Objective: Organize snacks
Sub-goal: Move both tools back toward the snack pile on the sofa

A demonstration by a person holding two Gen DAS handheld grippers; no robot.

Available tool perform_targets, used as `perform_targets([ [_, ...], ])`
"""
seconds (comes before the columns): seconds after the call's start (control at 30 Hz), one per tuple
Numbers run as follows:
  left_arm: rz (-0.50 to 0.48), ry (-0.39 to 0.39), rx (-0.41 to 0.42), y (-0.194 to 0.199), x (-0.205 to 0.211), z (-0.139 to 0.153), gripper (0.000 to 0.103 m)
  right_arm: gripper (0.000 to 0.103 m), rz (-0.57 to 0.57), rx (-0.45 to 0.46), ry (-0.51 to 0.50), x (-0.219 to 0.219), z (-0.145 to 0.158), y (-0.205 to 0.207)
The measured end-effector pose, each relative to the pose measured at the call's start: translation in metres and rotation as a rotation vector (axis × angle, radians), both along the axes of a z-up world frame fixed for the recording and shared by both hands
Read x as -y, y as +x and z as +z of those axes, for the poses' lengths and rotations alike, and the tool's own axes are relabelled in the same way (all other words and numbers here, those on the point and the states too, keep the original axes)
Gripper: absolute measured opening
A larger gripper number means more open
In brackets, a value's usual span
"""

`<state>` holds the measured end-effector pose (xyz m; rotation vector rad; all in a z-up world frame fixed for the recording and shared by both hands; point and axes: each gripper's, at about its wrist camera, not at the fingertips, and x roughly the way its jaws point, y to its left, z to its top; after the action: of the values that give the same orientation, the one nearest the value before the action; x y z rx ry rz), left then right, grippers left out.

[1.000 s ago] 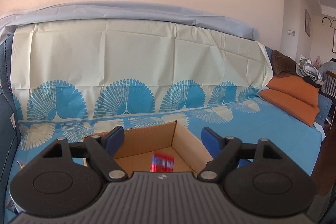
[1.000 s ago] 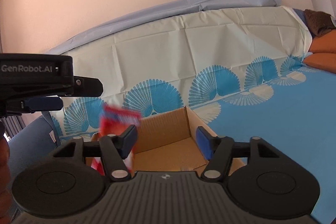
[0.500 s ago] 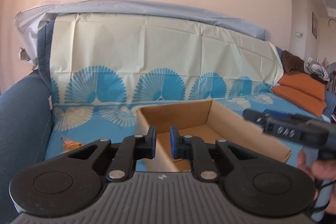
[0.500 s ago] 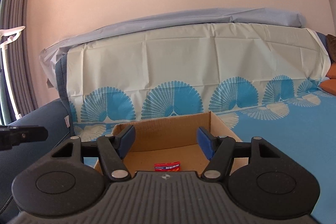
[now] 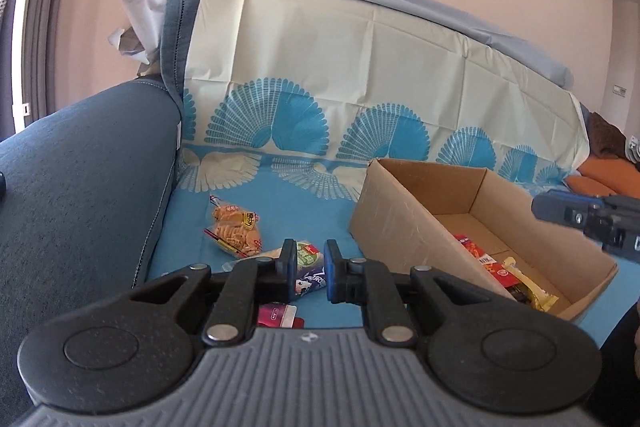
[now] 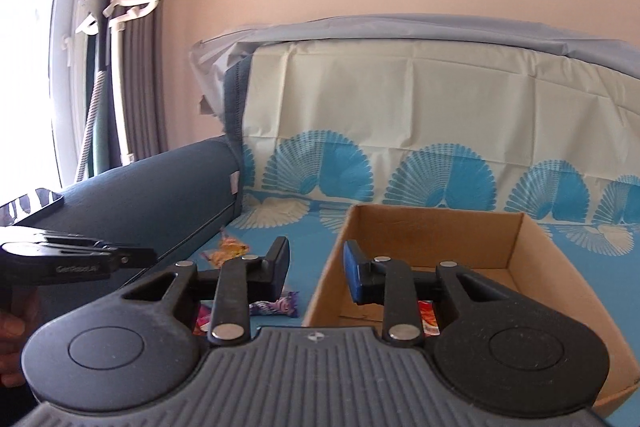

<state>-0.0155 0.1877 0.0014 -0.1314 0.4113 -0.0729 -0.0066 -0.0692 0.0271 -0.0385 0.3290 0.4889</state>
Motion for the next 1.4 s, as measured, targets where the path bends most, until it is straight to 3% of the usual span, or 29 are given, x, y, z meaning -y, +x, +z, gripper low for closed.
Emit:
perform_targets([
  [0.23,0.037,-0.15,-0.044,0.008,-0.027,-0.001,0.015,0.031,0.161,-0.045,-0.051,-0.059,-0.014,-0.004],
  [0.37,0.072,-0.229,-0.058,0.011,-0.042,-0.004,0.015,0.031,0.195,-0.134,-0.055,-0.09,-0.03,0.011],
  [0.5,0.09,-0.256,-0.06,0.012,-0.048,-0.004,0.016,0.035,0.202,-0.211,-0.077,-0.118,-0.054,0.03],
  [0.67,0.114,-0.305,-0.074,0.013,-0.058,-0.006,0.018,0.052,0.183,-0.324,-0.118,-0.135,-0.093,0.057],
  [0.8,0.15,-0.365,-0.096,0.018,-0.07,-0.01,0.027,0.067,0.163,-0.386,-0.144,-0.14,-0.117,0.077],
  [0.97,0.189,-0.429,-0.119,0.021,-0.084,-0.015,0.029,0.082,0.187,-0.399,-0.176,-0.154,-0.133,0.097],
  [1.13,0.195,-0.427,-0.136,0.023,-0.085,-0.015,0.039,0.085,0.241,-0.434,-0.158,-0.164,-0.145,0.112],
  [1.4,0.205,-0.429,-0.144,0.024,-0.087,-0.016,0.042,0.085,0.365,-0.33,-0.265,-0.188,-0.148,0.104],
])
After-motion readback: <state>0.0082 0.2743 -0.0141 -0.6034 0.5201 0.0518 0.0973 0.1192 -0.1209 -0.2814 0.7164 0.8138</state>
